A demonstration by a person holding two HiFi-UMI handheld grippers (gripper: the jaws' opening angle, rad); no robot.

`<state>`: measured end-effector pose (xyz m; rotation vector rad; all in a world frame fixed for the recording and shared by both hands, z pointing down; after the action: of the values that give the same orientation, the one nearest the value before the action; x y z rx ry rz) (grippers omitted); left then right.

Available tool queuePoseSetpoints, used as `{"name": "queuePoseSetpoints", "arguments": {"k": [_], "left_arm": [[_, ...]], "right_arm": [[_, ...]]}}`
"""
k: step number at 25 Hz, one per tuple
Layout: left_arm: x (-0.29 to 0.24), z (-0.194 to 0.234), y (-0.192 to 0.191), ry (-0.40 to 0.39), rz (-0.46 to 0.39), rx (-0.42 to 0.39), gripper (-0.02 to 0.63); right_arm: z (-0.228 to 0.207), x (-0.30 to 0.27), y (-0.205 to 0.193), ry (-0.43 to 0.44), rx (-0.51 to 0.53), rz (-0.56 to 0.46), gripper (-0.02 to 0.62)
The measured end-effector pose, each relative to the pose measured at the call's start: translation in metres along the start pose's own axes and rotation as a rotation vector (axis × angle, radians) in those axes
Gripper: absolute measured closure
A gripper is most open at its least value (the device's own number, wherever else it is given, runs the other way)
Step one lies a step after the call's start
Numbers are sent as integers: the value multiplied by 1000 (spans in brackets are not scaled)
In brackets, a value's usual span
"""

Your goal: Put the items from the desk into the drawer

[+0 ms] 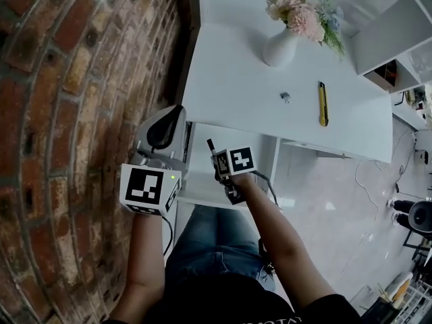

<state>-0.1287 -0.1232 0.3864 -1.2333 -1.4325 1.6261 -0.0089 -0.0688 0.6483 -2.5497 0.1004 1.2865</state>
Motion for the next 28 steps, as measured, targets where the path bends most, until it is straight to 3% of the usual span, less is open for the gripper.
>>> {"name": "queuePoseSetpoints", "arguments": {"k": [8,18,22,28], "left_arm": [[-2,0,-2,-7,-4,-19,607],[1,3,-1,0,-9,-4,607],[4,7,-5,7,8,-14,607],[7,9,-11,3,30,-22,607]], "right_arm": [[-25,-63,6,-35,-2,35,517],[-32,-109,-3,9,-261,48,515],[-45,-122,-12,-50,-284,65,514],[-44,-116,-12,-27,-263,70,497]]}}
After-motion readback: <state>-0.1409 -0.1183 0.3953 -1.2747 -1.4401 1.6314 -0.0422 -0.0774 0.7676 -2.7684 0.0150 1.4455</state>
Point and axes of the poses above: the fingertips, and each gripper's own axes: x backward along the fingers, z to its left, y out of its top, the point moved 5 cm from there along x, backward along the fingers, and after that the axes turned 6 degrees about y, right-handed, at the moved point
